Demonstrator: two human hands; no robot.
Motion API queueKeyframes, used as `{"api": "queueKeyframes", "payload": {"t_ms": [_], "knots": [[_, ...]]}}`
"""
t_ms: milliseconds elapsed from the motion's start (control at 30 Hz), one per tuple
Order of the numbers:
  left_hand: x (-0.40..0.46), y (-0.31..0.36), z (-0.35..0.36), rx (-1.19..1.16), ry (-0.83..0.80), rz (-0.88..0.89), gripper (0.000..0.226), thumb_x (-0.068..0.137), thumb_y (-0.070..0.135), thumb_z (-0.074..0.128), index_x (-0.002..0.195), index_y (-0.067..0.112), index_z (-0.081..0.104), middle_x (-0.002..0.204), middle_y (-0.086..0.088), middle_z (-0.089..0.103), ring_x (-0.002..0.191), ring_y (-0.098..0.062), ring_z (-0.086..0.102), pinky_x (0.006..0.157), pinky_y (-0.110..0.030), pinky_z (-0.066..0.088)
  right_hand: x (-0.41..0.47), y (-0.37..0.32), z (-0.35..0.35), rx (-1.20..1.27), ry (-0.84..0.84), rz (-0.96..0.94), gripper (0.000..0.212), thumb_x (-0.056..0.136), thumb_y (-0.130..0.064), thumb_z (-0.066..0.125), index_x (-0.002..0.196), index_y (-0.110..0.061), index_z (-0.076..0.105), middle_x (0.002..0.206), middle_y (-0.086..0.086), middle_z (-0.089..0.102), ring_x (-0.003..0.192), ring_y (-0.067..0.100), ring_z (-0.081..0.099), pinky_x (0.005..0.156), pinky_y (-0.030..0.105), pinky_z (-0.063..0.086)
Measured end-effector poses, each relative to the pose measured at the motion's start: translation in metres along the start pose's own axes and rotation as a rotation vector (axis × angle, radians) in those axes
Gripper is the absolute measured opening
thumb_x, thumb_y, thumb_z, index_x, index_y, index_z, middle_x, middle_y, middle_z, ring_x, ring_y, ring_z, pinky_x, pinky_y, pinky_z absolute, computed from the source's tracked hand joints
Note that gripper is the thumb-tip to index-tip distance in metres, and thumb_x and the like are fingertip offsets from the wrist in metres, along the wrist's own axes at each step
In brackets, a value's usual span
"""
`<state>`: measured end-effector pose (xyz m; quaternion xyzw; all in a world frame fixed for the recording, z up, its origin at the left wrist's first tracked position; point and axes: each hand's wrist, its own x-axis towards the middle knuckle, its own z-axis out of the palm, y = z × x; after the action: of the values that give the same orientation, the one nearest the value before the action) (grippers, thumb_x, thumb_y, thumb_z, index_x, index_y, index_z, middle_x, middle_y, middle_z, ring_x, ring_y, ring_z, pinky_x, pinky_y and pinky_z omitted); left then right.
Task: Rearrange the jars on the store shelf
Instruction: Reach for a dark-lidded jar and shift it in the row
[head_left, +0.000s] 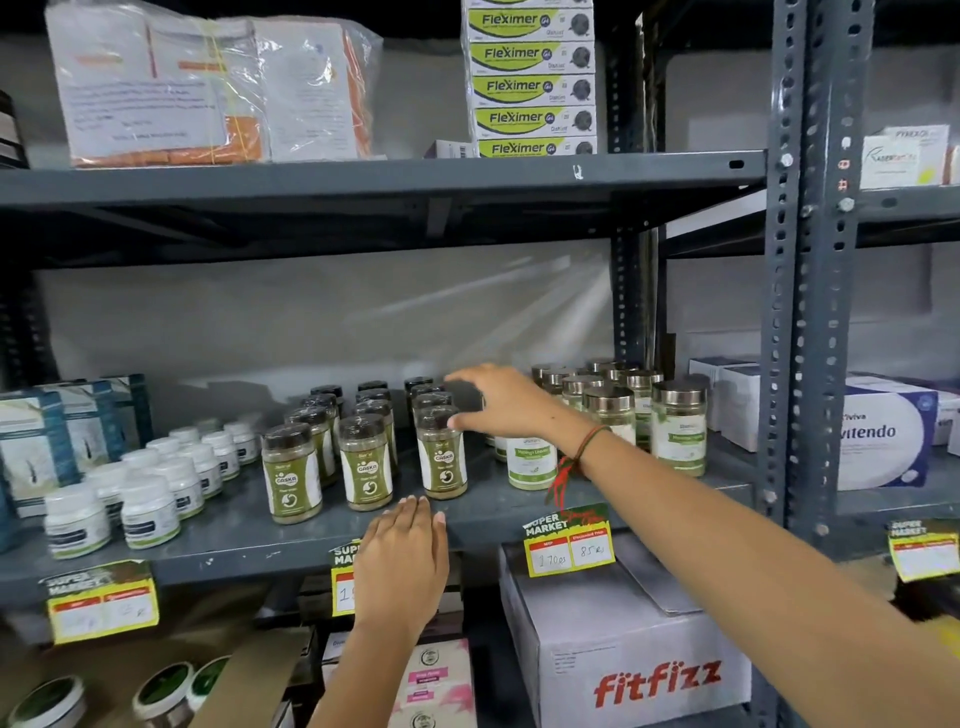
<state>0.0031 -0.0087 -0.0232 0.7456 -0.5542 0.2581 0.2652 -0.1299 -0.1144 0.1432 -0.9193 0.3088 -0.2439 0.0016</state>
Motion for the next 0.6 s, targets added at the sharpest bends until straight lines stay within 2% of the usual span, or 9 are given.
{"api": "queueKeyframes", "payload": {"t_ms": [233,433,600], "knots": [[0.0,-0.002,0.003,-0.019,0.017,0.01,0.051,0.094,0.037,0.032,0.11,0.006,0.069,0.11,-0.01,0.071,0.105,-0.024,0.065,0.093,-0.038,0.05,0.022,-0.015,0.022,-0.023,-0.165,0.043,0.069,0.086,-0.041,0.069,0.146,-0.018,0.044,0.147,0.01,0.051,0.133,0.03,0.048,0.108,0.039,0.041],[0.001,-0.003,0.003,-0.031,0.024,0.016,0.052,0.095,0.038,0.03,0.112,0.008,0.068,0.113,-0.009,0.07,0.108,-0.022,0.063,0.094,-0.038,0.049,0.023,-0.014,0.026,0.028,-0.147,0.063,0.07,0.083,-0.043,0.072,0.144,-0.02,0.048,0.145,0.007,0.054,0.133,0.028,0.049,0.109,0.042,0.041],[0.001,-0.002,0.003,-0.039,0.02,0.009,0.051,0.095,0.039,0.031,0.114,0.009,0.067,0.116,-0.008,0.069,0.11,-0.021,0.062,0.097,-0.037,0.047,0.023,-0.013,0.023,0.038,-0.138,0.063,0.071,0.08,-0.044,0.076,0.141,-0.019,0.051,0.143,0.006,0.056,0.13,0.027,0.052,0.105,0.038,0.043]]}}
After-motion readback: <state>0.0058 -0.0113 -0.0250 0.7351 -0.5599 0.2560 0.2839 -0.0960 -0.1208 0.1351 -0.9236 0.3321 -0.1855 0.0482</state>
